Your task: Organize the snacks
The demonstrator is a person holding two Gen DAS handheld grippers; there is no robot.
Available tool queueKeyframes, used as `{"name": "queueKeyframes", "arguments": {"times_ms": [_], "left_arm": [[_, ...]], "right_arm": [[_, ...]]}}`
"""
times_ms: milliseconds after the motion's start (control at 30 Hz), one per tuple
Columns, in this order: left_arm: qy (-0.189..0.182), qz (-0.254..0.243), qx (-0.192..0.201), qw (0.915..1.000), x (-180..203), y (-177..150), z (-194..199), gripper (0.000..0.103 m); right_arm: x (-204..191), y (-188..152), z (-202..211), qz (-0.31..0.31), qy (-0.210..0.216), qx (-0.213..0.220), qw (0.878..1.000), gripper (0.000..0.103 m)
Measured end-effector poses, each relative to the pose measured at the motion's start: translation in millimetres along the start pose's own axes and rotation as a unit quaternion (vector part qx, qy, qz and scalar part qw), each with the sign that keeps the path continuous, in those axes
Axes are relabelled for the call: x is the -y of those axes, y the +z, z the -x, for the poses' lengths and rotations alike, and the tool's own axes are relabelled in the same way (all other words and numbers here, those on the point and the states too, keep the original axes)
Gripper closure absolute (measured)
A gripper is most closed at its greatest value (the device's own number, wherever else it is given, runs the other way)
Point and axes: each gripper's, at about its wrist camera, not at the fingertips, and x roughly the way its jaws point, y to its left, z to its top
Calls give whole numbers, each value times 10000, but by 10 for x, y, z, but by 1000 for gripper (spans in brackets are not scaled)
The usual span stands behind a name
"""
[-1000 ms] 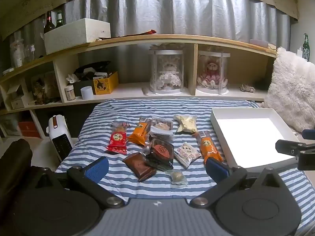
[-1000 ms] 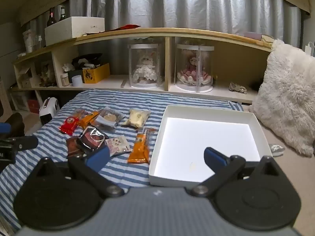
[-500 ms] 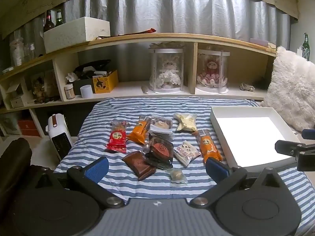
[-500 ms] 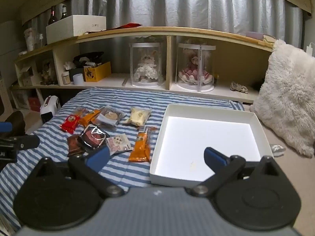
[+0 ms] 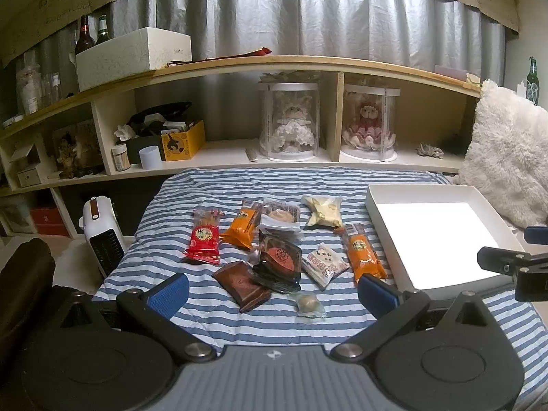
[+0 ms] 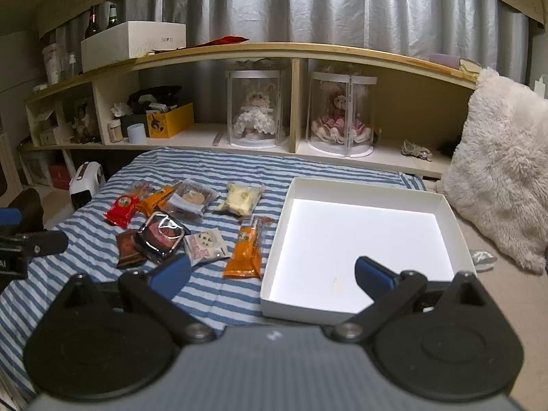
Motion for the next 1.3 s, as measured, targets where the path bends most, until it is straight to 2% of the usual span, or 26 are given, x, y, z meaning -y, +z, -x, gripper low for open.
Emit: {"name": "queueKeyframes", "arguments": {"times_ms": [1300], "left_arm": [[-32,-18,-111,9999,18,-36,-22,0]], "right_arm": [[-1,-1,-11,52,-3,-67,10000,0]]}}
